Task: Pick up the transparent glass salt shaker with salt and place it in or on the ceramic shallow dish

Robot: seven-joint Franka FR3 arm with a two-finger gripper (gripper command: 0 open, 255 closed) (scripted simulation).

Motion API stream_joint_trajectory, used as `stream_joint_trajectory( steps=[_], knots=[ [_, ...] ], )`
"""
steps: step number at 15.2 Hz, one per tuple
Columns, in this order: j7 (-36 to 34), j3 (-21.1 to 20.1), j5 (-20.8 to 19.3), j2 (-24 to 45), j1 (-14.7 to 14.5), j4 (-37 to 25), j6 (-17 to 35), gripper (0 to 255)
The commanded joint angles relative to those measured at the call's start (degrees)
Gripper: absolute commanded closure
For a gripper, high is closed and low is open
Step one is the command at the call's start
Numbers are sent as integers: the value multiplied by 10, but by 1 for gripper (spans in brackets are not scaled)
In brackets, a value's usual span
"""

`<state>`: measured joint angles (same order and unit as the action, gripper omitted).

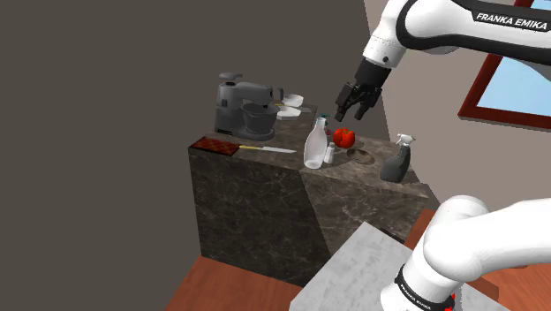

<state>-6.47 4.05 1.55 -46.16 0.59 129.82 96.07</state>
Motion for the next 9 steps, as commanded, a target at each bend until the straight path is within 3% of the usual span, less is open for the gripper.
stream_joint_trajectory(
  steps=[1, 9],
  knots=[
    [0, 0, 0, 0, 0, 0, 0, 0],
    [113, 91, -32, 98, 6, -5, 66, 0]
  ],
)
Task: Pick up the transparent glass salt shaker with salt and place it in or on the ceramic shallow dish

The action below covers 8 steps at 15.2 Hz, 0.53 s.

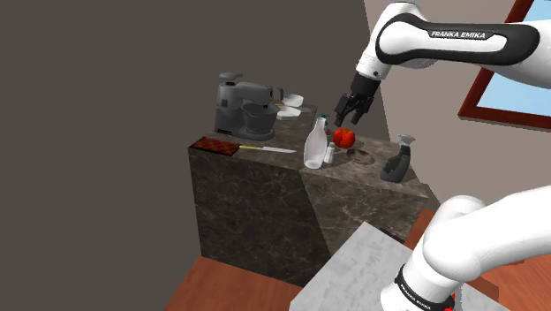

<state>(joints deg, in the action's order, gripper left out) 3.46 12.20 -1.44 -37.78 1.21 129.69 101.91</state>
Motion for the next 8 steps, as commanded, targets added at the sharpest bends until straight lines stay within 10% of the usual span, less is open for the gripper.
stream_joint_trajectory(
  steps=[1, 8],
  knots=[
    [28, 21, -5, 30, 0, -7, 16, 0],
    [131, 99, -2, 152, -4, -55, 66, 0]
  ],
)
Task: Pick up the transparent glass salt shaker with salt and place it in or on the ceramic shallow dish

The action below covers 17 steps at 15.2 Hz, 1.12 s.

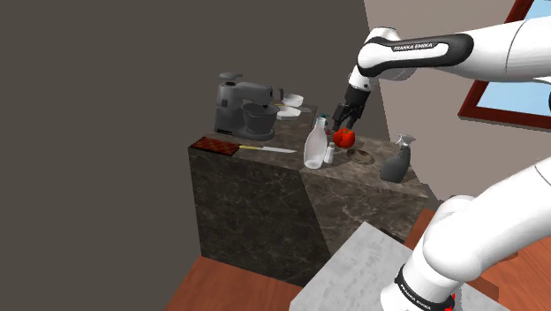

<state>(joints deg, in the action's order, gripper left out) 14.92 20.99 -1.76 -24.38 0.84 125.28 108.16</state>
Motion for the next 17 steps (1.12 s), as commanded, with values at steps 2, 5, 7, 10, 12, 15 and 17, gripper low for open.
stream_joint_trajectory(
  steps=[2, 5, 7, 10, 12, 15, 17],
  knots=[
    [49, 32, 10, 59, -2, -31, 15, 0],
    [99, 63, 30, 124, -4, -67, 29, 0],
    [133, 80, 49, 170, -3, -95, 35, 0],
    [187, 101, 83, 244, 5, -143, 39, 0],
    [221, 110, 109, 295, 16, -179, 38, 0],
    [268, 113, 147, 374, 40, -241, 30, 0],
    [295, 111, 170, 426, 61, -287, 21, 0]
  ],
)
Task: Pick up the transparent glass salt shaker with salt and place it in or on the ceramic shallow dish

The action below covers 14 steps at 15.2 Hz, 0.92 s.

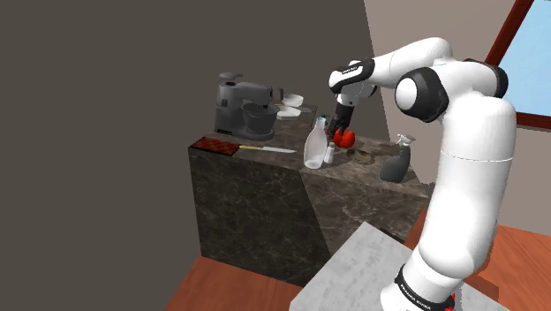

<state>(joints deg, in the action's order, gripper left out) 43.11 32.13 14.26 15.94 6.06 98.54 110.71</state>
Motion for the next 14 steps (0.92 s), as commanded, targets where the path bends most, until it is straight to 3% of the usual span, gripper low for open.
stream_joint_trajectory(
  steps=[1, 5, 14],
  knots=[
    [25, -3, 20, 49, 20, -44, -10, 0],
    [58, -16, 51, 143, 65, -144, -35, 0],
    [66, -23, 62, 157, 62, -107, 15, 0]
  ],
)
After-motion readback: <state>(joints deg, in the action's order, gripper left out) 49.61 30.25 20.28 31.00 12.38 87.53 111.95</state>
